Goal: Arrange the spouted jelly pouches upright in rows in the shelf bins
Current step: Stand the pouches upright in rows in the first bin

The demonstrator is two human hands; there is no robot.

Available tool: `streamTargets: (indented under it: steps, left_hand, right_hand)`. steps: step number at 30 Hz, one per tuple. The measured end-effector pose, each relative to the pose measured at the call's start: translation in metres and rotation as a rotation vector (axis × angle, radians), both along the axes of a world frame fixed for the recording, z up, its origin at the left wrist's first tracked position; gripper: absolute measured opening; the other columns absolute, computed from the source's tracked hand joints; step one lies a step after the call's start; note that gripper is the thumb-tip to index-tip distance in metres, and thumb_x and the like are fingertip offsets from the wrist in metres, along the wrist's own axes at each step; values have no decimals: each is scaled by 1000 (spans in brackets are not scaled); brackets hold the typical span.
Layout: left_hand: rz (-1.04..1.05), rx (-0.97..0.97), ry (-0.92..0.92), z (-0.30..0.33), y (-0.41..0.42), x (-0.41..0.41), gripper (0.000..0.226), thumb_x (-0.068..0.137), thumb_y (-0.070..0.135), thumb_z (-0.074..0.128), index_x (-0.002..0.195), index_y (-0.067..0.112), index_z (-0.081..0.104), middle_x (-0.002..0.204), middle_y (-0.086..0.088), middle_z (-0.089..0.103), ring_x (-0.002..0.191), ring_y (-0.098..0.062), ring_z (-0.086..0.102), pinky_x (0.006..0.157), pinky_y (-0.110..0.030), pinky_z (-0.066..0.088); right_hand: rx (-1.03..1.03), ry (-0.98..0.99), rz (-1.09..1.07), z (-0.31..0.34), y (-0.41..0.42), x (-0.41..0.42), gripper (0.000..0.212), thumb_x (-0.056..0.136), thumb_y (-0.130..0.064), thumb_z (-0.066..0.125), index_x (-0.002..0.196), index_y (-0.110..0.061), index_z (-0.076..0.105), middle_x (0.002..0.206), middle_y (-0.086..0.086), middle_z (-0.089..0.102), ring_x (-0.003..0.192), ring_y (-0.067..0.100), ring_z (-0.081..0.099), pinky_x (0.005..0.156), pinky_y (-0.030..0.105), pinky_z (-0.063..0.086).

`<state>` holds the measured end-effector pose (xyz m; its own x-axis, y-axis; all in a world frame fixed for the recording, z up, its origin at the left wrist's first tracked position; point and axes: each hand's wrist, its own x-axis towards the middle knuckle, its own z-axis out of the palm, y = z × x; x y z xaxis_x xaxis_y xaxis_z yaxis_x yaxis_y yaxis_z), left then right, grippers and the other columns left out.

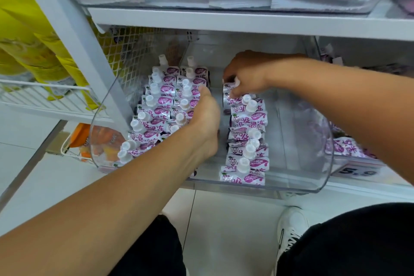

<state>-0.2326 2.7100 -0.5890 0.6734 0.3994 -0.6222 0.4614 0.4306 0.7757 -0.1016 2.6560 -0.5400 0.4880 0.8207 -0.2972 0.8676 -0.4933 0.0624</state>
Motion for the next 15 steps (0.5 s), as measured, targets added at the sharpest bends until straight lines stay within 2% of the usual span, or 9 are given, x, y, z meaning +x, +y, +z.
streamTargets:
  steps: [2,4,6,7,9,10,12,13,15]
  left_hand:
    - [-11,2,-12,2,1,11,75,95,69,6,155,27,16,161,2,19,149,-19,18,118,-41,15]
    - [-12,16,-47,4,-1,25,78,93,72,6,155,26,21,159,2,26,147,-19,25,117,-39,19]
    - [-4,15,-79,7,-3,34,80,92,73,10,147,23,40,148,0,47,134,-22,47,108,-32,34]
    - [12,22,-89,6,-2,40,80,91,73,13,139,22,51,138,-4,57,121,-23,59,103,-34,43]
    - [11,111,-69,0,1,49,72,95,65,19,123,17,64,115,-11,71,90,-20,73,77,-33,59]
    - [0,142,-60,3,0,49,66,98,59,22,117,15,67,106,-12,74,82,-20,74,67,-30,60]
    - [-3,155,-51,1,1,51,58,100,53,25,109,16,68,93,-9,76,76,-18,74,59,-26,58]
    - [-5,170,-51,0,-1,50,57,99,54,26,108,16,68,90,-6,77,74,-16,74,59,-26,58]
    - [-11,160,-39,-5,-1,53,63,92,64,29,121,19,64,114,-4,72,98,-21,70,82,-39,57]
  right_hand:
    - [8,19,-28,2,-7,-4,43,83,-46,67,115,-17,65,114,7,65,100,30,62,87,39,54]
    - [3,53,-71,9,-16,-8,43,91,-40,60,129,-20,56,127,8,60,107,30,58,91,34,50]
    - [55,88,-116,18,-33,-12,41,97,-26,50,138,-25,46,134,8,55,109,29,55,85,28,44]
    - [96,77,-142,22,-44,-15,42,97,-19,47,139,-27,44,133,9,54,105,29,55,81,28,43]
    - [191,-3,-185,25,-66,-22,42,92,-12,45,131,-28,49,124,13,58,94,30,56,77,30,45]
    - [232,-60,-187,23,-75,-26,37,89,-12,46,122,-25,54,116,13,61,90,32,57,77,32,49]
    - [282,-144,-165,14,-82,-30,17,86,-15,46,98,-19,58,96,13,63,78,34,58,73,38,55]
    - [311,-161,-155,10,-83,-30,13,85,-16,45,89,-18,57,90,12,63,75,33,57,71,39,55]
    - [399,-154,-155,7,-84,-24,15,84,-22,39,82,-17,53,88,12,62,74,33,55,69,37,53]
